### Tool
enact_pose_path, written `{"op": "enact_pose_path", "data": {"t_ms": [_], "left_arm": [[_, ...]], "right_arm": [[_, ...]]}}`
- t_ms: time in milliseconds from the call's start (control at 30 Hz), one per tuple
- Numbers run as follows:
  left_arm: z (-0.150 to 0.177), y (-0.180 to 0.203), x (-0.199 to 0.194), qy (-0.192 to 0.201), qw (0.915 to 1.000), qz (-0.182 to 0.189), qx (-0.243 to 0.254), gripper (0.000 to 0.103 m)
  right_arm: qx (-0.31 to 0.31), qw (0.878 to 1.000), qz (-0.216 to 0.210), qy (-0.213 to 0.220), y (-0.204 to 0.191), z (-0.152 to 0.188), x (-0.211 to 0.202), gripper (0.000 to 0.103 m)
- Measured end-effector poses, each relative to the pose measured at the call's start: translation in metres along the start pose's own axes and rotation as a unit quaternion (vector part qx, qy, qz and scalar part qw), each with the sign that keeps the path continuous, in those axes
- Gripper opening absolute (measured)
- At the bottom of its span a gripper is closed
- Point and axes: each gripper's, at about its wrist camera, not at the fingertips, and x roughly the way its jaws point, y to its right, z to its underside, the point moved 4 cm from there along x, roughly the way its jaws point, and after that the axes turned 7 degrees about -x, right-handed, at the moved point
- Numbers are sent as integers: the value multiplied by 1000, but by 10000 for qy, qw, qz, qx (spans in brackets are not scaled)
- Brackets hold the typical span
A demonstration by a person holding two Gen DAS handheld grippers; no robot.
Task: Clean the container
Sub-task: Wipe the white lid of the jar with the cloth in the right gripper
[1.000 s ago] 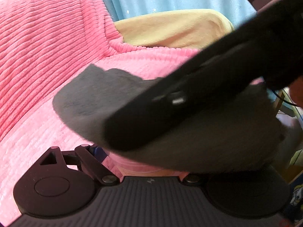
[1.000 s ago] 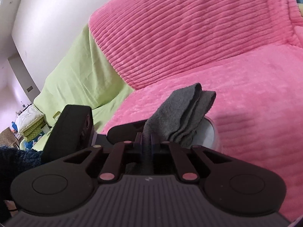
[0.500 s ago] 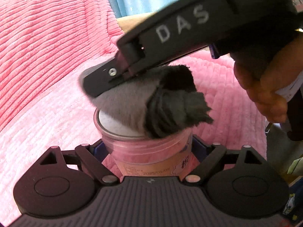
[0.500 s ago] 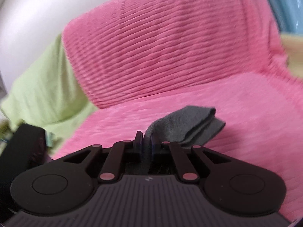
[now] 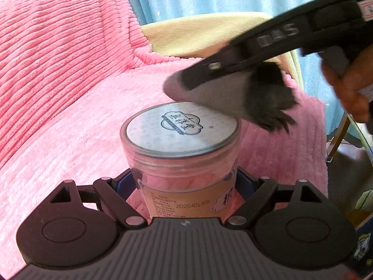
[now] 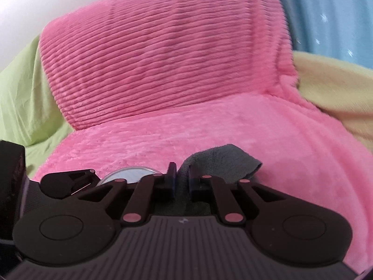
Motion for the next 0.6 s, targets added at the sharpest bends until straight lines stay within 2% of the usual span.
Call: {"op": "enact_pose_path", "data": {"t_ms": [167,233,400,600], "left_arm": [[-6,-5,3,-13,10000,22,-56,86],[-12,-7,8,6,10000,12,-7,86],[-10,-8,11,-37,10000,6,79,87],[-8,-6,9,-38,9999,-2,112,87]], "right_arm": [[263,9912,-1253,326,-4,0,-28,7],[173,9847,-1713,266,-11,1,-29,7],[69,9747,-2206,-347,-27,12,-5,7],[-6,9716,-2340,-343,-33,8,9,5]]}}
